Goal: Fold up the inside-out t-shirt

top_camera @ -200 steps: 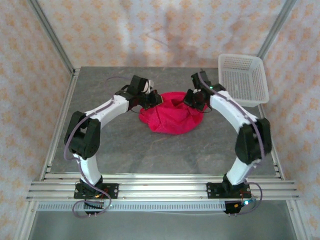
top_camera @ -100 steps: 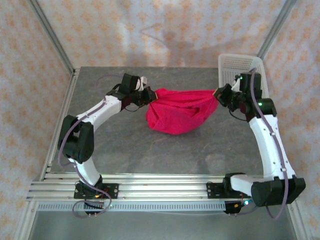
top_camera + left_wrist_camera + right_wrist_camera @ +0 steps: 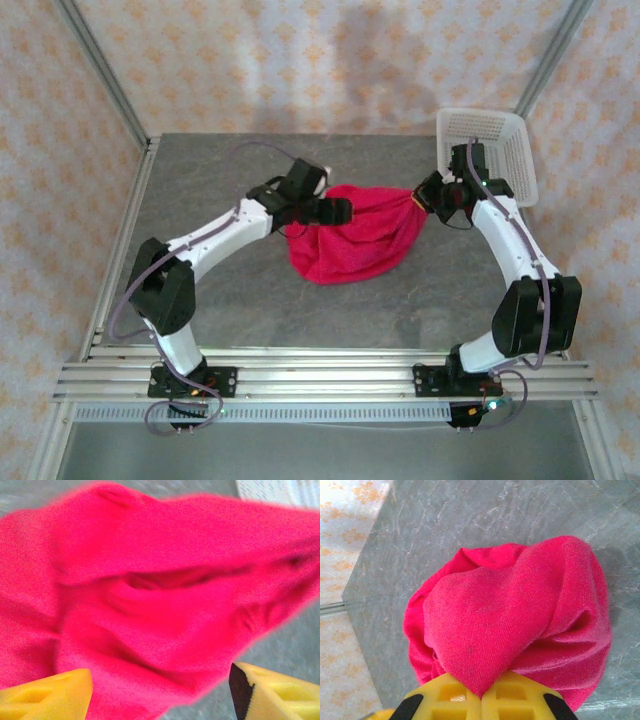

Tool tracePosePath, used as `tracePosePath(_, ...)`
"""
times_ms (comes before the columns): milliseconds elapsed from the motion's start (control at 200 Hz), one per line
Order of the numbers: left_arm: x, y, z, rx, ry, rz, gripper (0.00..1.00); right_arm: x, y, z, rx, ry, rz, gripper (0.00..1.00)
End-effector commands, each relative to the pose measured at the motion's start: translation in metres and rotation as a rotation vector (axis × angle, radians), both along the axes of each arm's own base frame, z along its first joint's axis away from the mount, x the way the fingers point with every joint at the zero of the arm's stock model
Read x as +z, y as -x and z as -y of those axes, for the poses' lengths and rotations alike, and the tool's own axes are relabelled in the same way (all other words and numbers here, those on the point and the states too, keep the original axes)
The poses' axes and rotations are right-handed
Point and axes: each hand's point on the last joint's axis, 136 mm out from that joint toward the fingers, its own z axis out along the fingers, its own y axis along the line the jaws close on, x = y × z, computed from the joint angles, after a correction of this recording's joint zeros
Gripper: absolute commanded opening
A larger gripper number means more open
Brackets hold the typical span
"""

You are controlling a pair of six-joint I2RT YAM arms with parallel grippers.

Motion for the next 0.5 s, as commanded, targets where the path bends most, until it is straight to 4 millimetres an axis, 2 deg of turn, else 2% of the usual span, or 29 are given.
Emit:
tracePosePath(0,-0.002,0.011,0.016,-0.059,-0.042,0.019,0.73,0.027,-0.007,0.0,-0.016,-0.016,0.08,0.0)
tracePosePath(160,-0.037,0.017,0.053,-0.12,-0.055,-0.034,0.75,0.029,-0.007,0.001,-0.018,-0.009,0.082,0.0)
tracePosePath(185,-0.037,0.017,0.058,-0.123,-0.055,-0.028,0.77,0.029,-0.006,0.0,-0.016,-0.011,0.082,0.0)
tracePosePath(205,-0.052,0.016,0.062,-0.125,-0.074,-0.046,0.78,0.029,-0.006,0.0,-0.016,-0.013,0.082,0.0)
tracePosePath(395,-0.094,0.0,0.088,-0.106,-0.069,-0.114,0.81,0.026,-0.004,0.001,-0.021,-0.011,0.082,0.0)
tracePosePath(420,-0.098,-0.002,0.09,-0.103,-0.07,-0.12,0.77,0.025,-0.003,0.001,-0.021,-0.009,0.079,0.0)
tracePosePath(445,-0.1,-0.004,0.091,-0.103,-0.072,-0.124,0.7,0.023,-0.003,0.001,-0.02,-0.008,0.076,0.0)
tracePosePath(495,-0.1,-0.007,0.09,-0.101,-0.089,-0.127,0.38,0.02,-0.002,0.003,-0.019,0.002,0.07,0.0)
